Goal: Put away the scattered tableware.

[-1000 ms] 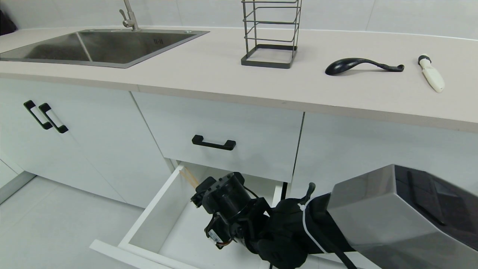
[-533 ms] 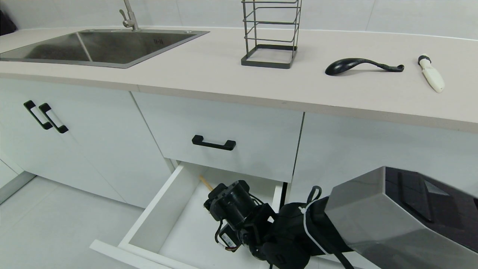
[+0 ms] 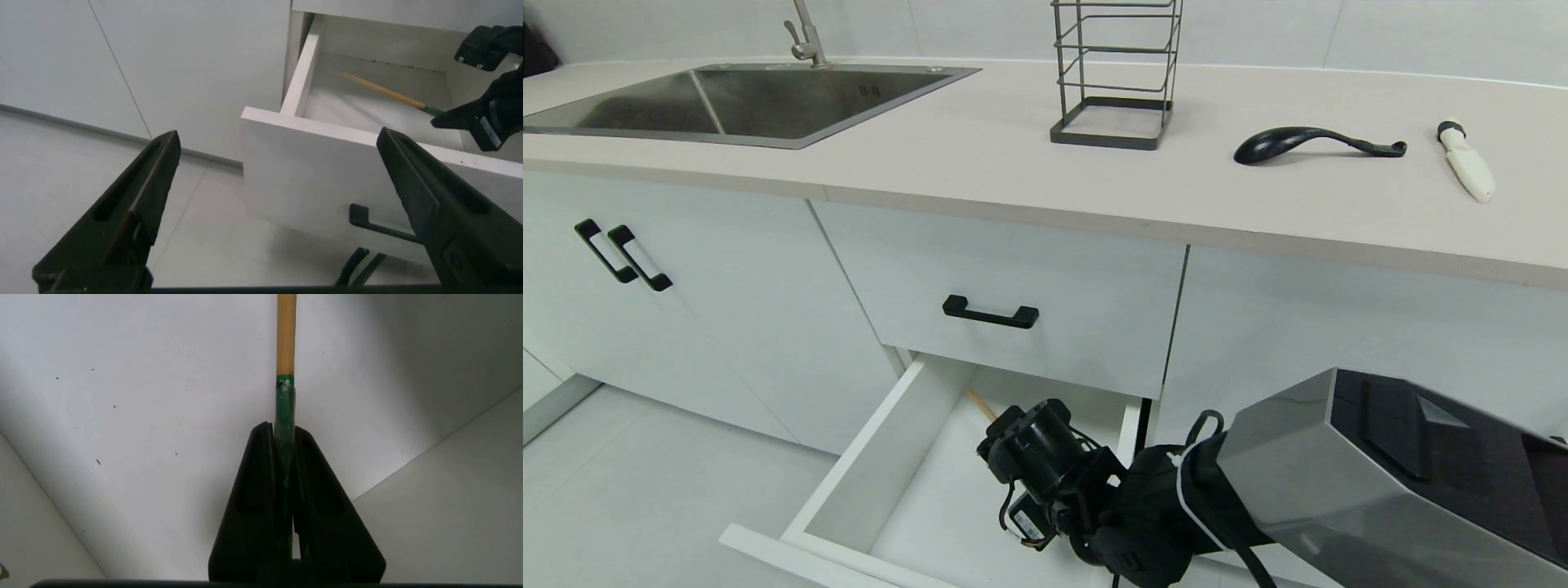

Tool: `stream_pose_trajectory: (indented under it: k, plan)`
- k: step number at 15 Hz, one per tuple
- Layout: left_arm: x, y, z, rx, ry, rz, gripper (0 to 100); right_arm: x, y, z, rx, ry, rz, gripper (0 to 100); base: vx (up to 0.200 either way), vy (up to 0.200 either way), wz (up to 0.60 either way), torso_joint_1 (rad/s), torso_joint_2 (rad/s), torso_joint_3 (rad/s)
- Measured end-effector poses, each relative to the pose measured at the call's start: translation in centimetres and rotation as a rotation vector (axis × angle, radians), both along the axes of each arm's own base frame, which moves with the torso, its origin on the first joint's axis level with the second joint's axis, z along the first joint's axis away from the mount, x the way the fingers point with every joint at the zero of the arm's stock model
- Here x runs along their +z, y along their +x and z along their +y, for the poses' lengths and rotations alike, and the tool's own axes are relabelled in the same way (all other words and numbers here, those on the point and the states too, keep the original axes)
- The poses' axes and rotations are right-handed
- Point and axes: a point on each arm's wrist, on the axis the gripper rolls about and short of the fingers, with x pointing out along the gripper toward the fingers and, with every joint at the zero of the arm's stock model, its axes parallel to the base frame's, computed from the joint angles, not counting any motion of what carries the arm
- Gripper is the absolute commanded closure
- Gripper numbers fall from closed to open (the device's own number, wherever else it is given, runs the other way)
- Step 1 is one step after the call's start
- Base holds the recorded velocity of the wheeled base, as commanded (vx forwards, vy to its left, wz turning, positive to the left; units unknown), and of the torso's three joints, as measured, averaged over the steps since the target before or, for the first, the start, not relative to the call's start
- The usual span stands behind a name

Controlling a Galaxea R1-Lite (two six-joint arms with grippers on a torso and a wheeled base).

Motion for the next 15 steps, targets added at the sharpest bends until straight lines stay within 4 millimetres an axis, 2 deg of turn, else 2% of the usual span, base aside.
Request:
stream_pose_trajectory:
  k: [2,3,7,9,12,15]
  plan:
    - [0.0,0.0,0.0,0.0,0.0,0.0,0,-0.2,0.0,0.0,0.001,-0.003,0.002,100,0.0,0.0,0.0,0.0,0.0,0.0]
    - [0.0,0.0,0.0,0.0,0.0,0.0,0,-0.2,0.0,0.0,0.003,-0.004,0.005,0,0.0,0.0,0.0,0.0,0.0,0.0]
    - [0.0,0.0,0.0,0.0,0.0,0.0,0,-0.2,-0.1,0.0,0.007,-0.005,0.007,0,0.0,0.0,0.0,0.0,0.0,0.0]
    - [0.0,0.0,0.0,0.0,0.0,0.0,0,0.6,-0.5,-0.1,0.015,0.003,0.001,0,0.0,0.0,0.0,0.0,0.0,0.0]
    - [0.0,0.0,0.0,0.0,0.0,0.0,0,3.3,-2.4,-0.5,0.056,0.041,-0.016,0,0.0,0.0,0.0,0.0,0.0,0.0]
    - [0.0,0.0,0.0,0.0,0.0,0.0,0,6.6,-5.4,-1.9,0.131,0.122,-0.036,0,0.0,0.0,0.0,0.0,0.0,0.0]
